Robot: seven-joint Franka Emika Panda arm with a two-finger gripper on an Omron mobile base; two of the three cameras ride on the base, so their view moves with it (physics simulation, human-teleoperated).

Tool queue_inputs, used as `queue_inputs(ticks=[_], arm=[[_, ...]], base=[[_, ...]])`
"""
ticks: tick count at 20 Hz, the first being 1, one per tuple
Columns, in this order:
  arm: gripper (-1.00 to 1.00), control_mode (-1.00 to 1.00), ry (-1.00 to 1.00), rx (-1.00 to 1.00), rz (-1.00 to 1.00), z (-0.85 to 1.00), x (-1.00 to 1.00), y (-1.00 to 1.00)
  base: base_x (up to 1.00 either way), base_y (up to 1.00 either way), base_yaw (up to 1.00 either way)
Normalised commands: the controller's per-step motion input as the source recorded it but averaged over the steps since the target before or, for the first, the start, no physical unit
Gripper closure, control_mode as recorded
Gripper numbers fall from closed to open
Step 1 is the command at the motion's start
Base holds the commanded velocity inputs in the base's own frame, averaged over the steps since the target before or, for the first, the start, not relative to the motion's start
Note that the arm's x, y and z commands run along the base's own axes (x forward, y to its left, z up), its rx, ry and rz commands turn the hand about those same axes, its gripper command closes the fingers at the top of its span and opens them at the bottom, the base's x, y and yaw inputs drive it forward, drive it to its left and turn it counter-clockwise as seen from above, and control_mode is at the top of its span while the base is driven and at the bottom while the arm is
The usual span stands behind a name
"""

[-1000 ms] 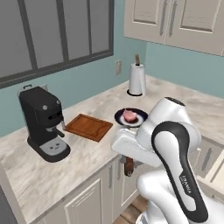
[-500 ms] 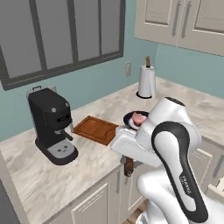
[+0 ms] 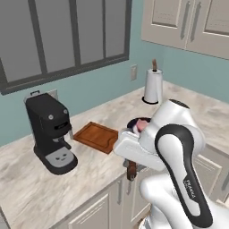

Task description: Pick up the knife from the drawer and place it on the cutting board. Then place the meat from the plate to the cutting board.

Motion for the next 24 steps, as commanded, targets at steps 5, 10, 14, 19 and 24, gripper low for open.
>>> queue_inputs(ticks=[5, 10, 14, 19, 24], arm=[[1.00, 1.00, 0.00, 0.00, 0.00, 0.00, 0.00, 0.00], [1.00, 1.00, 0.00, 0.00, 0.00, 0.00, 0.00, 0.00], [1.00, 1.00, 0.00, 0.00, 0.00, 0.00, 0.00, 0.00], [1.00, 1.00, 0.00, 0.00, 0.00, 0.00, 0.00, 0.00], [1.00, 1.00, 0.00, 0.00, 0.00, 0.00, 0.00, 0.00]], base=[[0.52, -0.08, 0.11], [0.53, 0.00, 0.13], [0.50, 0.00, 0.15], [0.54, 0.00, 0.17], [0.60, 0.00, 0.17]])
